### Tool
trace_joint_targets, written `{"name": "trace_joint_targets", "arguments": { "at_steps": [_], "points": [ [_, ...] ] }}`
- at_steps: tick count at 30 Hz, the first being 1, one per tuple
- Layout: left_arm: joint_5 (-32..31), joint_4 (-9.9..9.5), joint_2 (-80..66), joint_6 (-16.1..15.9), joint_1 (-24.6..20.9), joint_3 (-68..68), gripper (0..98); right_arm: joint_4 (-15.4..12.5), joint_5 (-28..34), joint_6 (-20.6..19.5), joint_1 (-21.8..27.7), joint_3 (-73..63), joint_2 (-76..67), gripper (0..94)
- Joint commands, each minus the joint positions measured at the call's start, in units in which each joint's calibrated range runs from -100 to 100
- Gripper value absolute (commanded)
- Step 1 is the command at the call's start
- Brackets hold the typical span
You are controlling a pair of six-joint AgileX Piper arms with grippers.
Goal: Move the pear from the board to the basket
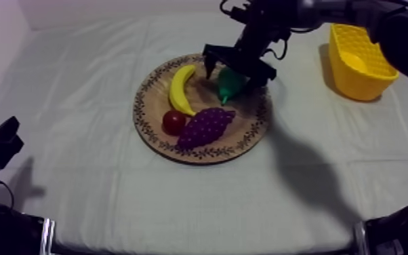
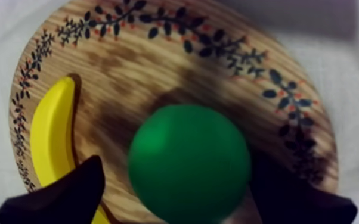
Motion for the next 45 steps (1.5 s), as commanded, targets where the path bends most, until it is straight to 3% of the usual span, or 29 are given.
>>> {"name": "trace_joint_targets", "arguments": {
  "at_steps": [1, 10, 24, 34, 45],
  "points": [
    [0.0, 0.01, 0.0, 0.0, 0.0, 0.0, 0.1, 0.1, -0.1, -0.1, -0.2, -0.2, 0.1, 69.6],
    [0.0, 0.01, 0.0, 0.0, 0.0, 0.0, 0.1, 0.6, -0.9, -0.2, -0.5, -0.8, 0.6, 54.6],
    [0.0, 0.01, 0.0, 0.0, 0.0, 0.0, 0.1, 1.5, -0.2, 0.2, 0.2, 0.0, 0.8, 48.6],
    [0.0, 0.01, 0.0, 0.0, 0.0, 0.0, 0.1, 1.8, 2.0, 2.1, 0.8, 5.3, -14.5, 47.1],
    [0.0, 0.01, 0.0, 0.0, 0.0, 0.0, 0.1, 6.6, 4.1, 1.0, 4.0, 12.1, -37.1, 47.8]
  ]
}}
